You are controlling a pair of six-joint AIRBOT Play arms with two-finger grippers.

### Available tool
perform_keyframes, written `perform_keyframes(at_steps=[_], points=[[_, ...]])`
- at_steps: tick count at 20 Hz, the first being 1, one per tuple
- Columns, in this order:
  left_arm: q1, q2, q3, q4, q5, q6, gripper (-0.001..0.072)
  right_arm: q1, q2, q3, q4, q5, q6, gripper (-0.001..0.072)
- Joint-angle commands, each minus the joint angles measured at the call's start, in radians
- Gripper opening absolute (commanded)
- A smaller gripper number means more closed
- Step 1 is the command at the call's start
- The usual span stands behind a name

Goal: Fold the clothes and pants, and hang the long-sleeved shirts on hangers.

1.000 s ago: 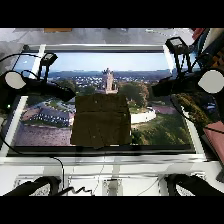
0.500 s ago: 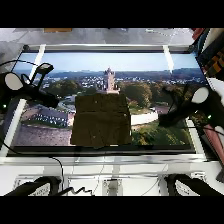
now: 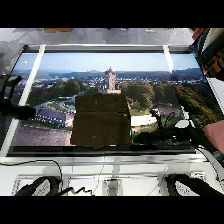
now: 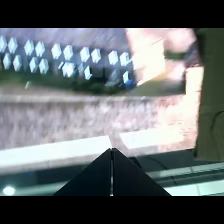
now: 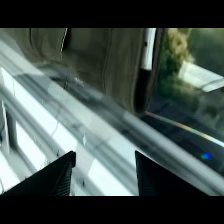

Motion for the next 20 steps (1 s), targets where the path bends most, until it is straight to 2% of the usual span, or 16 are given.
perform_keyframes(at_steps=[1,4,5,6,7,12,14,17,18,20], points=[[0.119,0.098,-0.175,-0.006,0.031,0.003,0.0015,0.066,-0.01,-0.039,0.053,-0.178,-0.012,0.0454],[0.143,0.098,-0.279,-0.007,0.018,0.003,0.0025,0.071,-0.032,-0.038,0.05,-0.207,0.02,0.0454],[0.142,0.098,-0.304,-0.011,0.018,0.004,0.0103,0.071,-0.045,-0.036,0.047,-0.206,0.02,0.0454],[0.142,0.098,-0.327,-0.023,0.025,0.004,0.041,0.071,-0.06,-0.036,0.049,-0.206,0.024,0.0454],[0.142,0.098,-0.347,-0.029,0.037,0.003,0.0607,0.071,-0.078,-0.036,0.053,-0.205,0.024,0.0455],[0.142,0.097,-0.388,-0.029,0.05,0.023,0.0621,0.072,-0.17,-0.035,0.121,-0.186,0.017,0.0455],[0.142,0.09,-0.39,-0.035,0.048,0.023,0.062,0.072,-0.188,-0.035,0.151,-0.187,-0.019,0.0453],[0.142,0.054,-0.39,-0.11,0.044,0.023,0.0619,0.072,-0.19,-0.035,0.199,-0.192,-0.061,0.0441],[0.142,0.036,-0.39,-0.15,0.045,0.023,0.0619,0.072,-0.19,-0.035,0.208,-0.205,-0.061,0.0396],[0.142,-0.003,-0.39,-0.21,0.044,0.023,0.0619,0.072,-0.19,-0.035,0.23,-0.234,-0.061,0.0386]])
